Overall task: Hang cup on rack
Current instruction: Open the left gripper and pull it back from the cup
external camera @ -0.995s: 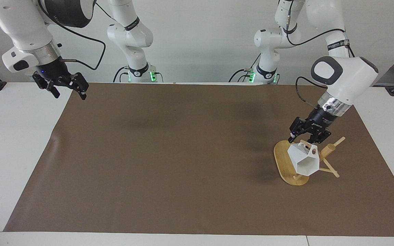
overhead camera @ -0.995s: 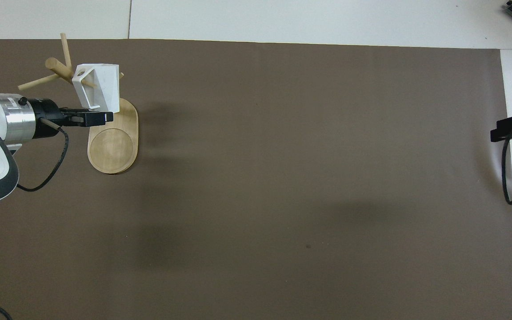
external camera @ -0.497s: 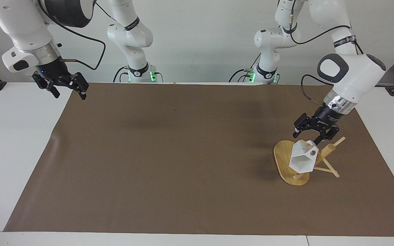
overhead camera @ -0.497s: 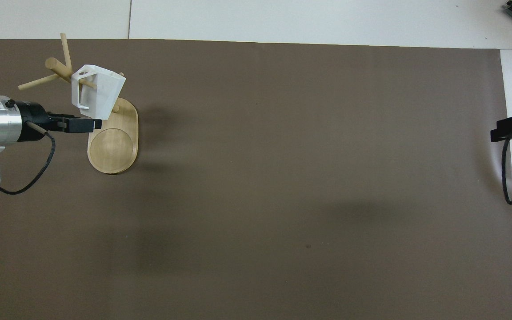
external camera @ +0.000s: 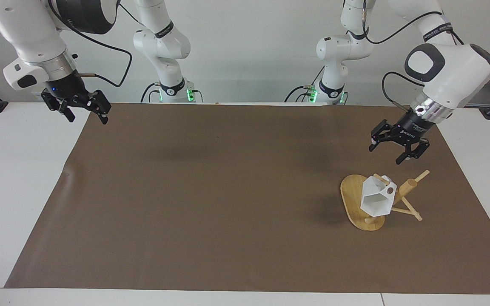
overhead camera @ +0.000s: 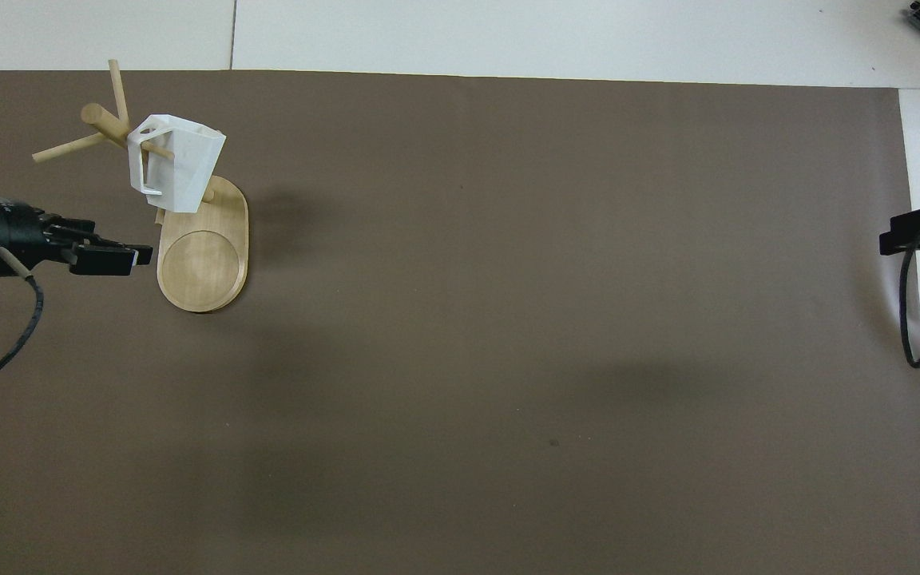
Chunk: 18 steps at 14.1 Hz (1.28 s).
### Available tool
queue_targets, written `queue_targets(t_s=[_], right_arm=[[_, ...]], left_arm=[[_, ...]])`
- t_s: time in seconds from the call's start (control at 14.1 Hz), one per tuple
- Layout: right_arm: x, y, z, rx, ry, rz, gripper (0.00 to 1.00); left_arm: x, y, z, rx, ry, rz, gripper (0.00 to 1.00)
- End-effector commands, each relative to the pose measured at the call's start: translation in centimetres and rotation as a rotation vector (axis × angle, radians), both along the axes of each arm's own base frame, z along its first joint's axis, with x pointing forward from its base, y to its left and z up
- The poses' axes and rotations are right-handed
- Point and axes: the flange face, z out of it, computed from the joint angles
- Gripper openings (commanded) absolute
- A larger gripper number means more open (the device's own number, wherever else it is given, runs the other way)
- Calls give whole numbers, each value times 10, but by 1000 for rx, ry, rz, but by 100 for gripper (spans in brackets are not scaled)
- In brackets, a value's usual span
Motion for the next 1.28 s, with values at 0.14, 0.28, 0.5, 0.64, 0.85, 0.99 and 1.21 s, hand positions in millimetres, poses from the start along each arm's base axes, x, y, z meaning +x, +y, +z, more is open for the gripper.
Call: queue_targets(t_s=[0.14, 0.28, 0.5, 0.64, 0.85, 0.99, 1.21], right_arm=[[-5, 3, 3, 17, 3, -13, 100], [-5, 3, 3, 17, 3, -13, 100], [-5, 3, 3, 17, 3, -13, 100], [-5, 3, 3, 17, 3, -13, 100], [-6, 2, 3, 18, 3, -15, 100], [-5, 3, 3, 17, 3, -13, 100], [-5, 3, 3, 17, 3, -13, 100]], left_arm=[[-11, -13, 17, 127, -43, -349, 100], [-10, -19, 22, 157, -74, -528, 100], [-4, -22, 34, 229, -126, -769, 100], [-4, -21, 38, 256, -164, -947, 100], [-5, -22, 37, 282, -229, -1216, 100], [-5, -26, 44, 327, -257, -1390, 100], [-5, -29, 49, 399, -261, -1624, 100]])
